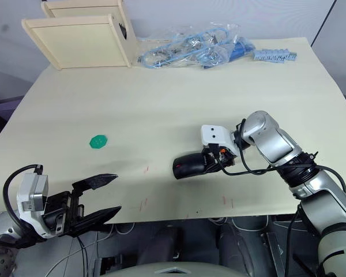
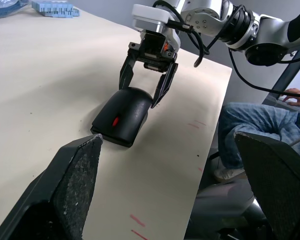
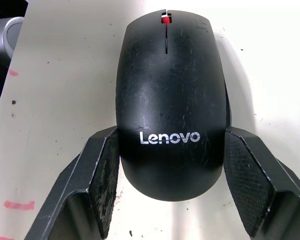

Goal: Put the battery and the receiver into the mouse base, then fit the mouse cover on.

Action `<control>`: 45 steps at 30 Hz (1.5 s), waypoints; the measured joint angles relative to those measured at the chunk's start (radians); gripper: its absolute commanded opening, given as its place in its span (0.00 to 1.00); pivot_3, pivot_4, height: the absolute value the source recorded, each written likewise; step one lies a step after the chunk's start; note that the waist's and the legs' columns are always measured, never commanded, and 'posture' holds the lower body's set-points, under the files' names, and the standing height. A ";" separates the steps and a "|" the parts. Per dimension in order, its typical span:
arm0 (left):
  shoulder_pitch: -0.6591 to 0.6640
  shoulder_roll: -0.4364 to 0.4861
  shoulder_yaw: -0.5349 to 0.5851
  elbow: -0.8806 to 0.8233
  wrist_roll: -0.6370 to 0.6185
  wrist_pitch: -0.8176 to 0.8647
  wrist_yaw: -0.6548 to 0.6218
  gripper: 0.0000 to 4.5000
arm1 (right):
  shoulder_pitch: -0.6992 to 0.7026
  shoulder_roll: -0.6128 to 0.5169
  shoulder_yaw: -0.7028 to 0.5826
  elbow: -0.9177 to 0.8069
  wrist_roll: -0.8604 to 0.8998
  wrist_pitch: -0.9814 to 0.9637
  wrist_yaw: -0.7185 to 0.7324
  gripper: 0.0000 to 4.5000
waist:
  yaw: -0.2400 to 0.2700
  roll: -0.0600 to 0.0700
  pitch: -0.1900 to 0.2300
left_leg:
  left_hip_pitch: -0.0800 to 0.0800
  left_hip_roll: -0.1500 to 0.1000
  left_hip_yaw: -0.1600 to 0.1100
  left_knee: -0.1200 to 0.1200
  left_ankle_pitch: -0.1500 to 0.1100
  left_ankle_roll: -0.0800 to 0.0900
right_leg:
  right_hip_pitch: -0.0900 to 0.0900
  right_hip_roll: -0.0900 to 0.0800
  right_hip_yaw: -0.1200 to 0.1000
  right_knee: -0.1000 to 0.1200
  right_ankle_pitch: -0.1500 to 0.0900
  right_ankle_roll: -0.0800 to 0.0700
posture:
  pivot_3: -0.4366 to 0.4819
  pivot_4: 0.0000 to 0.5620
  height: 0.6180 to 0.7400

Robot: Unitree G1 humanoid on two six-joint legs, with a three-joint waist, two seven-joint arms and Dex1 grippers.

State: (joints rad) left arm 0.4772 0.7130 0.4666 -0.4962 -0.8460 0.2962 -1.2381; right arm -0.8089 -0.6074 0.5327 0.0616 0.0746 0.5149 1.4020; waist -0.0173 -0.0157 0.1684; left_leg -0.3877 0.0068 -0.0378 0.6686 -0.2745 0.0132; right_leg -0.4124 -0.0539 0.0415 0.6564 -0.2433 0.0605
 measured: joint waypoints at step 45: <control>0.017 -0.006 0.002 -0.005 0.001 -0.018 0.003 1.00 | -0.012 0.026 0.000 0.032 -0.048 -0.023 0.031 0.63 | -0.004 0.000 0.000 | 0.001 0.000 0.000 0.000 0.000 0.000 | 0.000 0.000 0.000 0.000 0.000 0.000 | 0.48 0.27 1.00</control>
State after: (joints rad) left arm 0.4942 0.7070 0.4681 -0.5011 -0.8455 0.2781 -1.2350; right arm -0.8210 -0.5809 0.5325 0.0935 0.0267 0.4921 1.4333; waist -0.0211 -0.0157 0.1684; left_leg -0.3869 0.0068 -0.0379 0.6682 -0.2745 0.0132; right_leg -0.4124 -0.0538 0.0416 0.6564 -0.2432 0.0602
